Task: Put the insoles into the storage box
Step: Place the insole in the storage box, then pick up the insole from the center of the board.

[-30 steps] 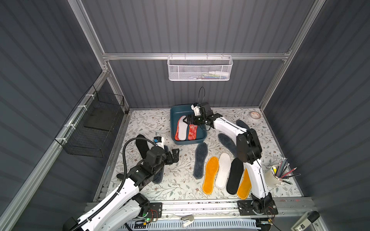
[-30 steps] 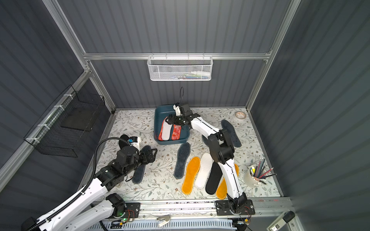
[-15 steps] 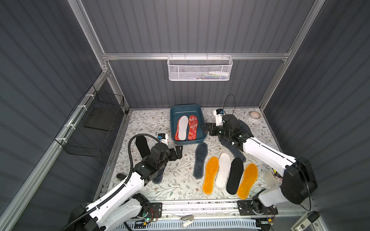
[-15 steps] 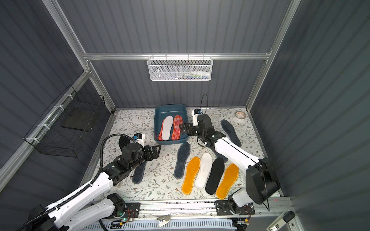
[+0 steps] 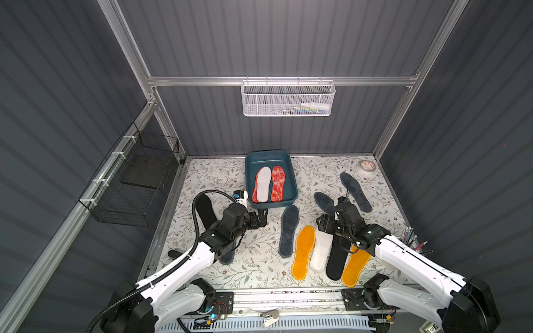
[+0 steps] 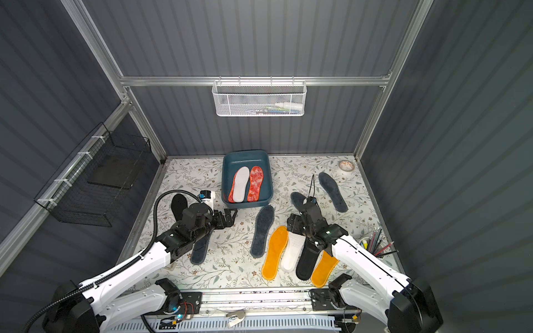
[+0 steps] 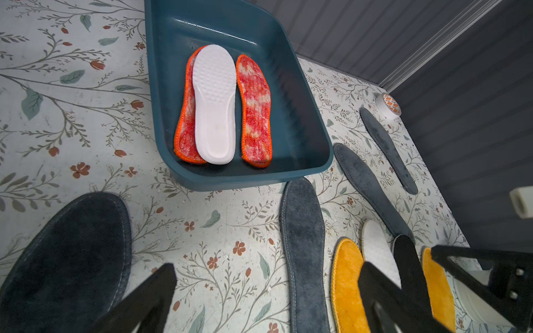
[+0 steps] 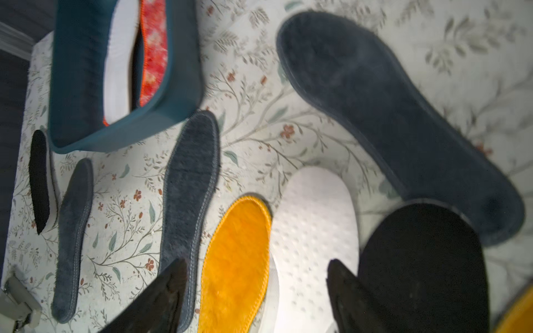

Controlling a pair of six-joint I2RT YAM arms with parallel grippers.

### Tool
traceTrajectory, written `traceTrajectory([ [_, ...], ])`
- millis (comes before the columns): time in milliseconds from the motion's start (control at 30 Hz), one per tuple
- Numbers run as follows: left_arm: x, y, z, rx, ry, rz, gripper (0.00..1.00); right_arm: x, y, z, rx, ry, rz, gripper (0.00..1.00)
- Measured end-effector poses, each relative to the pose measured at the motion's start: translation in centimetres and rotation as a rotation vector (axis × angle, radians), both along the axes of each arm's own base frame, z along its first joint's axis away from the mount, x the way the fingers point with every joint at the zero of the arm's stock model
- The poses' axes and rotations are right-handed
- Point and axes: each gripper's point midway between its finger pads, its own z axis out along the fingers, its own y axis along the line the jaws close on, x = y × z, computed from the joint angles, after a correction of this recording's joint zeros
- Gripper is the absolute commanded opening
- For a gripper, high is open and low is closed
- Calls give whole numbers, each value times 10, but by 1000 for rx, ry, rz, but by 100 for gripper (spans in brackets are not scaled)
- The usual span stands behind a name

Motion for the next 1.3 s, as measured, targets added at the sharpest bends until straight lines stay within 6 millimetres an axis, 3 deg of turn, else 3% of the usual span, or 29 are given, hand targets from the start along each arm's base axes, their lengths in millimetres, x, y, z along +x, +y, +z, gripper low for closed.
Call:
traceTrajectory([
  [100,0,-1,1,-2,-4,-3,100,-18,-7,-18,-9,68,-17,57],
  [400,2,-2,6,-18,-23,-3,100,-46,-13,-44,11,176,-33,48],
  [600,2,-3,6,-20,-23,-6,100,-51,-9,-52,16,214,-24,43],
  [1300,2,-3,6,-22,-21,-5,100,-60,-10,-78,15,290,-44,44],
])
